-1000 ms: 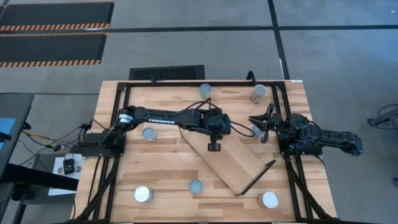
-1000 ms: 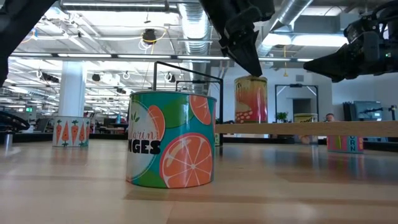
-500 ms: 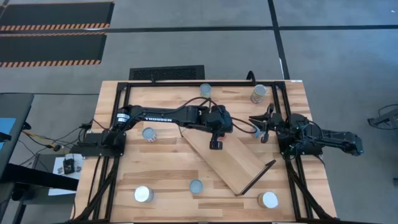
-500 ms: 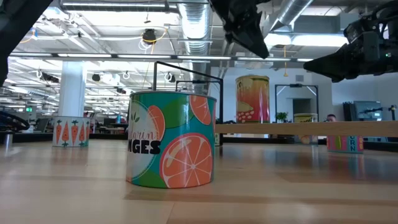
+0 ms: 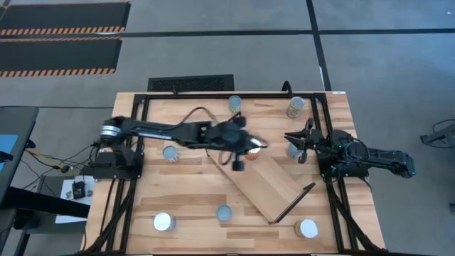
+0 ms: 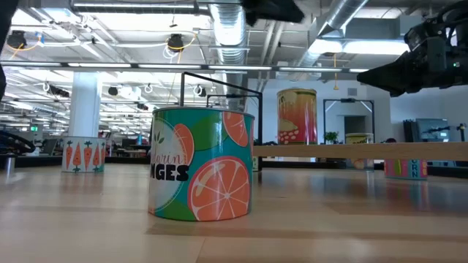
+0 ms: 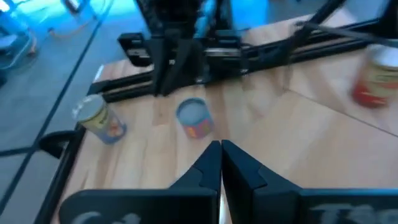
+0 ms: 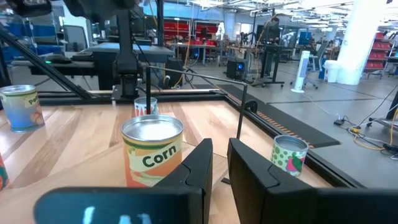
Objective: Pick and place cans onto a shelf
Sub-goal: Put the small canned corn on the shelf
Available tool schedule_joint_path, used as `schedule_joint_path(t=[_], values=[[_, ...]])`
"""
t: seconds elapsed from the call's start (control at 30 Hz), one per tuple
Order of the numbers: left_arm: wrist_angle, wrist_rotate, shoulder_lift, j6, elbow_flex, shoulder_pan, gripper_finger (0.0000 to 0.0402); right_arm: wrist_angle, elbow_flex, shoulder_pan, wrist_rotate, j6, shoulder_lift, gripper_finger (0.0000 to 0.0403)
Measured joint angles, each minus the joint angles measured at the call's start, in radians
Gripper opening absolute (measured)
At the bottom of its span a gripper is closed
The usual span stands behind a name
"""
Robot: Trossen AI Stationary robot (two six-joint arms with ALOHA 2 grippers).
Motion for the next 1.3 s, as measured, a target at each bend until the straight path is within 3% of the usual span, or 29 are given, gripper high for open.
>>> schedule_joint_path(t=[0.2,0.37,0.73,0.97,1.3], values=[[0.241,-0.005,-0.286,-0.007,-0.366,-0.032,0.0,0.0,0.0,-0.002,-0.004,0.0,0.0,0.0077],[0.342,-0.006,-0.523,-0.053,-0.628,-0.057,0.0,0.0,0.0,-0.002,-0.011,0.0,0.0,0.0077],[0.485,-0.026,-0.95,-0.135,-1.057,-0.066,0.0,0.0,0.0,-0.003,-0.015,0.0,0.0,0.0077],[0.554,-0.024,-1.091,-0.134,-1.229,-0.066,0.0,0.002,0.0,-0.003,-0.015,0.0,0.0,0.0077],[0.664,-0.023,-1.185,-0.134,-1.364,-0.066,0.0,0.026,0.0,-0.001,-0.016,0.001,0.0,0.0077]])
